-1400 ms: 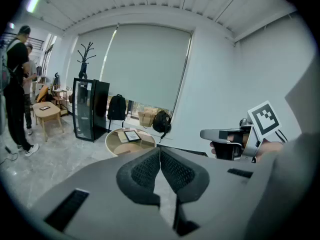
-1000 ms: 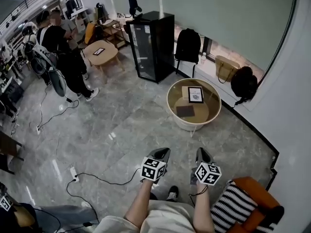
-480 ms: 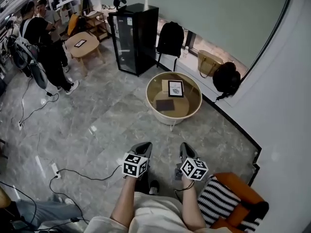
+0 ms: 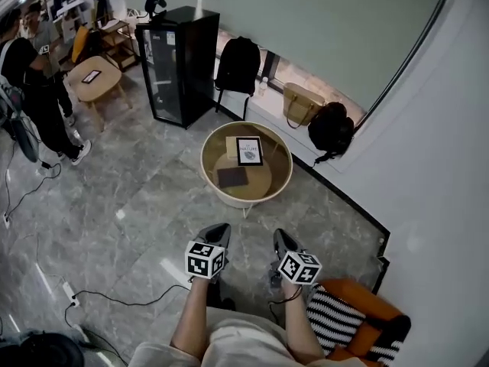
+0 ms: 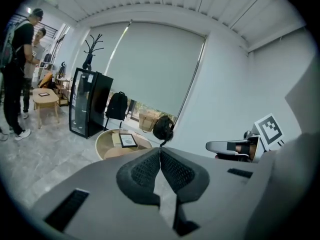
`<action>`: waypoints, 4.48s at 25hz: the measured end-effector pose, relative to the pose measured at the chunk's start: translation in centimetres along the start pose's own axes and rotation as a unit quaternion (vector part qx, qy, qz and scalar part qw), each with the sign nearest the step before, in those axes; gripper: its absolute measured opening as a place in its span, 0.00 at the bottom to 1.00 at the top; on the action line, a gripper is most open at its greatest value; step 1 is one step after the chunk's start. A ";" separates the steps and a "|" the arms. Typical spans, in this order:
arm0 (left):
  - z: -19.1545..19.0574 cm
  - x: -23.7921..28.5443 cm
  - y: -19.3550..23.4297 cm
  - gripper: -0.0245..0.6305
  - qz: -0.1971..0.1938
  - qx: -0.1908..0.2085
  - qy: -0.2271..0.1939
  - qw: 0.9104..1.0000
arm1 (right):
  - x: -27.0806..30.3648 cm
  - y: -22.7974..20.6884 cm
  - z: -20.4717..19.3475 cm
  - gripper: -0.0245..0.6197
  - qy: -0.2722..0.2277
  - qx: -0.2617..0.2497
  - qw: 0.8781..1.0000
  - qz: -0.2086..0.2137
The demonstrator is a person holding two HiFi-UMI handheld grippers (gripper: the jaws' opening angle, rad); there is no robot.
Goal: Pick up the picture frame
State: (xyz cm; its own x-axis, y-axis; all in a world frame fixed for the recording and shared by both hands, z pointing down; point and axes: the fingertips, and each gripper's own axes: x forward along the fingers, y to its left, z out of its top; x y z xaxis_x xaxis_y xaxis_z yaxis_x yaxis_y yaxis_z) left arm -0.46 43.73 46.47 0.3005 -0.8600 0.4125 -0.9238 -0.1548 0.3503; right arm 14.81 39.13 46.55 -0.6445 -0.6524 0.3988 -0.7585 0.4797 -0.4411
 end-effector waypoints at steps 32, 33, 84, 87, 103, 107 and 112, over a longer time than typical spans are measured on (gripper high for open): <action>7.9 9.4 23.1 0.07 0.011 -0.070 0.028 0.997 | 23.5 4.4 4.8 0.09 0.049 -0.001 0.999 0.006; 8.1 9.7 23.5 0.07 0.016 -0.069 0.031 0.997 | 24.3 4.3 4.9 0.09 0.052 -0.002 0.999 0.012; 7.5 54.5 28.9 0.07 -0.078 -0.021 0.227 0.970 | 53.2 -28.5 8.2 0.09 0.162 0.151 0.975 -0.015; 6.3 55.9 31.9 0.07 -0.071 -0.023 0.229 0.971 | 54.2 -29.6 6.0 0.09 0.183 0.132 0.973 -0.041; -1.2 60.6 33.8 0.07 -0.128 0.024 0.292 0.948 | 60.2 -33.6 -0.8 0.09 0.141 0.201 0.967 -0.069; -2.8 61.8 32.8 0.07 -0.145 0.051 0.310 0.938 | 60.9 -34.6 -2.8 0.10 0.122 0.200 0.970 -0.069; -4.6 63.2 32.6 0.07 -0.150 0.084 0.331 0.928 | 62.0 -36.5 -3.3 0.10 0.096 0.225 0.968 -0.062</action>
State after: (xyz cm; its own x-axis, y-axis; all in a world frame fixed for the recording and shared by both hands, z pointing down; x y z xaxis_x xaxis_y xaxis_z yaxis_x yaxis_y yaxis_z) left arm -10.48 -13.40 87.79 0.5788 -0.2874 0.7632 -0.7819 -0.4613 0.4193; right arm 2.25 -16.88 89.98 -0.5901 -0.5467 0.5941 -0.7399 0.0716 -0.6689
